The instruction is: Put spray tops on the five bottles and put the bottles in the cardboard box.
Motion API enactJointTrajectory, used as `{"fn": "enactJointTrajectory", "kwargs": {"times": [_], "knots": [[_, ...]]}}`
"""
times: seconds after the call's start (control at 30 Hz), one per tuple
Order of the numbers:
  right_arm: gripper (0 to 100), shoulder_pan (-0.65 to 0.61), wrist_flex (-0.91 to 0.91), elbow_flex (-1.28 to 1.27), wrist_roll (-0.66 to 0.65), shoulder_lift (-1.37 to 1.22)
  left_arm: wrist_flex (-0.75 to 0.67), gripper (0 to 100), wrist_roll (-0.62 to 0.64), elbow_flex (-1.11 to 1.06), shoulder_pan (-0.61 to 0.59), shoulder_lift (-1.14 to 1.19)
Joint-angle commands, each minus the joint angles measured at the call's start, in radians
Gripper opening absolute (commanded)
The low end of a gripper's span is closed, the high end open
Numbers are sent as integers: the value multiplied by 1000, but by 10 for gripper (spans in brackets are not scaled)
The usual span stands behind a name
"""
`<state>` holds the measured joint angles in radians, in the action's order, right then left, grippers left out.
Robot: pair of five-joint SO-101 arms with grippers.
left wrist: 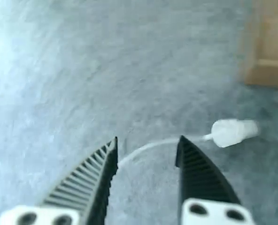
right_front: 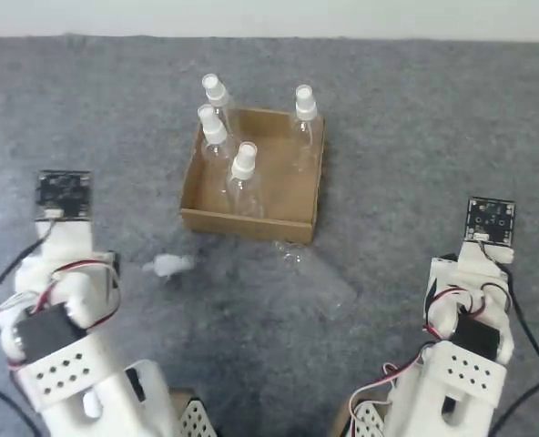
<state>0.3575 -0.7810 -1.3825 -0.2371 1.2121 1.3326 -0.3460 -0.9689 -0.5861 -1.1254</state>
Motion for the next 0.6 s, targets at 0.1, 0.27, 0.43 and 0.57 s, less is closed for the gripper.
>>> {"fn": "enactJointTrajectory", "kwargs": {"times": [0.1,0.27,0.43,0.57], "knots": [[6,-12,28,8,-12,24,41,210,-133,15,-169,-20],[6,-12,28,8,-12,22,144,209,-229,56,-167,-12],[6,-12,28,8,-12,21,187,209,-316,94,-163,-11],[6,-12,28,8,-12,21,232,197,-430,120,-163,-9]]}}
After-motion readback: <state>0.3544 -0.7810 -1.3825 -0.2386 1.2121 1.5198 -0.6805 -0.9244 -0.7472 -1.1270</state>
